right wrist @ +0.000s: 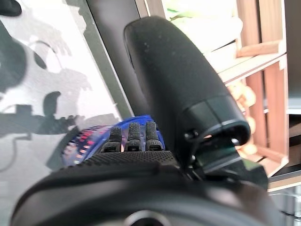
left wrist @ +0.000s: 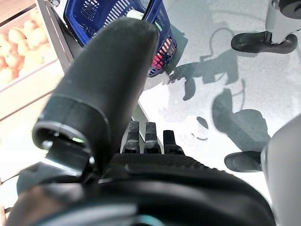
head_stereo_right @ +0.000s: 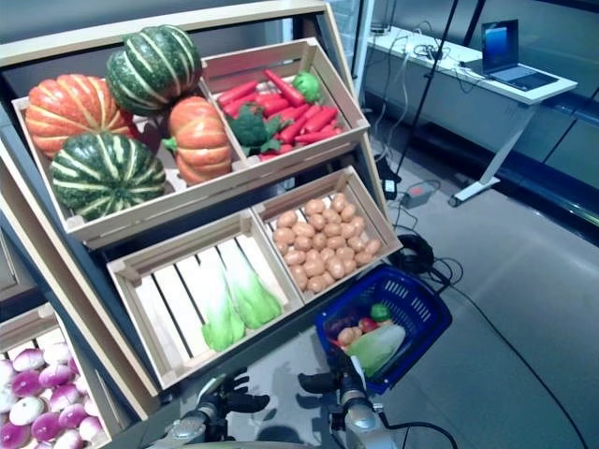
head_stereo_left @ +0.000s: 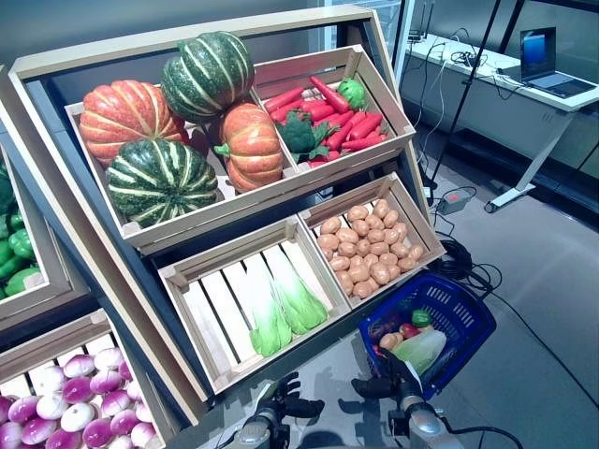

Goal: Put vegetables into the basket

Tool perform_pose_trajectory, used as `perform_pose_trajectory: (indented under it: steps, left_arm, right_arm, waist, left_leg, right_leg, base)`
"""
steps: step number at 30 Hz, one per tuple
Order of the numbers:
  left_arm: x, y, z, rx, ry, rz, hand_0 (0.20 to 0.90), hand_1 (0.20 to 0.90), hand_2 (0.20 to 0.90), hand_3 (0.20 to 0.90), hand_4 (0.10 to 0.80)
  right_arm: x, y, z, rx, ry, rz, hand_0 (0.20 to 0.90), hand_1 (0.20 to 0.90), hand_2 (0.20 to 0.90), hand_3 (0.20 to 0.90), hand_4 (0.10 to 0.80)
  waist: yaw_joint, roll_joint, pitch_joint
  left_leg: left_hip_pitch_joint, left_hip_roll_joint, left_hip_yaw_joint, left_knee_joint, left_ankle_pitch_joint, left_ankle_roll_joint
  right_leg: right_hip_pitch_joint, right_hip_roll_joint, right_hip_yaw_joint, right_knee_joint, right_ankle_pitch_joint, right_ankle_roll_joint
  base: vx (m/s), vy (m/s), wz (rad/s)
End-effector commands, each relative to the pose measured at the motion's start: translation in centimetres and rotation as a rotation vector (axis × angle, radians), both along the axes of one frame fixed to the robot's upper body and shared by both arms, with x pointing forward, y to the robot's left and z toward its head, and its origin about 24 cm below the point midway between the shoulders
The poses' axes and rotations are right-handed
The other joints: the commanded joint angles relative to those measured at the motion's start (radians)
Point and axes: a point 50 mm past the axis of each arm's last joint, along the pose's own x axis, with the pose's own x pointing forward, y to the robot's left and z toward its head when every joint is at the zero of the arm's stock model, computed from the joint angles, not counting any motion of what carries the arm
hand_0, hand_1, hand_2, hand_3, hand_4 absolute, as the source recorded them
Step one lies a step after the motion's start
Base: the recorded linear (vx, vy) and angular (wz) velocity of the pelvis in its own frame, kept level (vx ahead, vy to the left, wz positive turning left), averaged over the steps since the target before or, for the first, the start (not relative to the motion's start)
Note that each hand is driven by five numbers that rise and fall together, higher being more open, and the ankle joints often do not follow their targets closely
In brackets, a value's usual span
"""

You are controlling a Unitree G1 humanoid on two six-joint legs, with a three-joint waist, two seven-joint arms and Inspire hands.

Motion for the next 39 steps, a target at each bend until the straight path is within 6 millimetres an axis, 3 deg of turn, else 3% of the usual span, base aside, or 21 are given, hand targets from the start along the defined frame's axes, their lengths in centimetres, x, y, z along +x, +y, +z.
perform_pose_trajectory:
  steps: [1,9,14,17,18,21,24,25,27,32,36,39]
  left_arm:
    - [4.7,-1.1,2.2,-0.001,-0.191,-0.109,0.9,0.9,0.9,0.9,0.8]
    - [5.5,-0.8,2.9,0.025,-0.255,-0.156,0.9,0.9,0.9,0.9,0.8]
    - [6.8,-0.8,4.5,0.047,-0.392,-0.183,0.9,0.9,0.9,0.9,0.8]
    - [8.1,-0.6,6.6,0.047,-0.528,-0.185,0.9,0.9,0.9,0.9,0.8]
    - [9.1,-0.1,8.7,0.048,-0.649,-0.167,0.9,0.9,0.9,0.9,0.8]
    - [10.3,1.2,11.8,0.055,-0.815,-0.117,0.9,0.9,0.9,0.9,0.8]
    - [10.7,1.8,12.9,0.043,-0.871,-0.071,0.9,0.9,0.9,0.9,0.8]
    - [11.2,2.4,14.9,0.048,-0.98,-0.026,0.9,0.9,0.9,0.9,0.8]
    - [11.7,2.8,16.5,0.075,-1.07,0.017,0.9,0.9,0.9,0.9,0.8]
    - [12.9,3.7,19.1,0.204,-1.213,0.121,0.9,0.9,0.9,0.9,0.8]
    - [13.8,4.4,19.5,0.302,-1.202,0.242,0.9,0.9,0.9,0.9,0.8]
    - [15.2,4.2,20.2,0.352,-1.227,0.341,0.9,0.9,0.9,0.9,0.8]
  right_arm:
    - [5.4,2.5,4.2,0.071,-0.293,0.032,0.9,0.9,0.9,0.9,0.8]
    - [5.8,1.8,4.7,0.079,-0.315,-0.021,0.9,0.9,0.9,0.9,0.8]
    - [6.1,1.8,5.2,0.077,-0.345,-0.023,0.9,0.9,0.9,0.9,0.8]
    - [6.3,1.6,6.0,0.089,-0.397,-0.025,0.9,0.9,0.9,0.9,0.8]
    - [6.4,1.2,6.8,0.067,-0.447,-0.023,0.9,0.9,0.9,0.9,0.8]
    - [6.4,0.1,7.5,0.053,-0.489,-0.061,0.9,0.9,0.9,0.9,0.8]
    - [6.5,-0.4,7.6,0.056,-0.492,-0.104,0.9,0.9,0.9,0.9,0.8]
    - [6.6,-0.9,8.0,0.039,-0.508,-0.151,0.9,0.9,0.9,0.9,0.8]
    - [6.7,-1.1,8.2,0.043,-0.515,-0.17,0.9,0.9,0.9,0.9,0.8]
    - [6.5,-1.2,7.7,0.055,-0.486,-0.178,0.9,0.9,0.9,0.9,0.8]
    - [6.1,-1.0,7.2,0.056,-0.45,-0.162,0.9,0.9,0.9,0.9,0.8]
    - [7.2,-1.1,8.3,0.069,-0.499,-0.141,0.9,0.9,0.9,0.9,0.8]
  waist:
    - [-0.003,-0.009,0.04]
    - [-0.004,-0.009,0.051]
    - [-0.002,-0.007,0.052]
    - [-0.001,-0.006,0.055]
    - [0.001,-0.003,0.058]
    - [0.007,0.001,0.063]
    - [0.009,0.002,0.065]
    - [0.012,0.004,0.069]
    - [0.014,0.004,0.07]
    - [0.012,0.008,0.073]
    - [-0.002,0.013,0.067]
    - [-0.02,0.022,0.132]
  left_leg:
    - [0.024,-0.016,0.0,0.002,-0.06,0.036]
    - [0.023,-0.015,0.002,0.002,-0.062,0.035]
    - [0.022,-0.016,-0.002,0.002,-0.064,0.035]
    - [0.022,-0.016,-0.003,0.002,-0.064,0.034]
    - [0.02,-0.016,-0.002,0.002,-0.065,0.035]
    - [0.016,-0.018,-0.006,0.002,-0.066,0.036]
    - [0.013,-0.019,-0.009,0.002,-0.065,0.036]
    - [0.011,-0.021,-0.013,0.002,-0.067,0.038]
    - [0.014,-0.022,-0.016,0.002,-0.067,0.037]
    - [0.029,-0.021,-0.02,0.002,-0.062,0.031]
    - [0.041,-0.023,-0.014,0.003,-0.059,0.027]
    - [-0.071,-0.019,-0.027,0.158,-0.073,0.019]
  right_leg:
    - [-0.007,-0.014,0.022,0.0,0.036,-0.063]
    - [-0.009,-0.015,0.023,0.0,0.038,-0.061]
    - [-0.01,-0.014,0.023,0.0,0.036,-0.061]
    - [-0.01,-0.014,0.022,0.0,0.035,-0.061]
    - [-0.011,-0.015,0.017,0.0,0.035,-0.061]
    - [-0.012,-0.016,0.008,0.0,0.033,-0.064]
    - [-0.012,-0.015,0.007,0.0,0.033,-0.066]
    - [-0.013,-0.016,0.003,0.003,0.029,-0.07]
    - [-0.01,-0.017,0.003,0.01,0.025,-0.072]
    - [-0.003,-0.022,-0.003,0.03,0.017,-0.075]
    - [-0.003,-0.024,0.005,0.044,0.006,-0.077]
    - [-0.126,-0.052,0.03,0.212,-0.042,-0.094]
  base:
    - [0.0,0.0,0.0]
    - [0.0,0.0,0.0]
    - [0.0,0.0,0.0]
    - [0.0,0.0,0.0]
    - [0.0,0.0,0.0]
    - [0.0,0.0,0.0]
    - [0.0,0.0,0.0]
    - [0.0,0.0,0.0]
    - [0.004,0.019,0.01]
    - [0.059,0.032,0.02]
    - [0.107,0.089,-0.01]
    - [-0.116,0.143,-0.04]
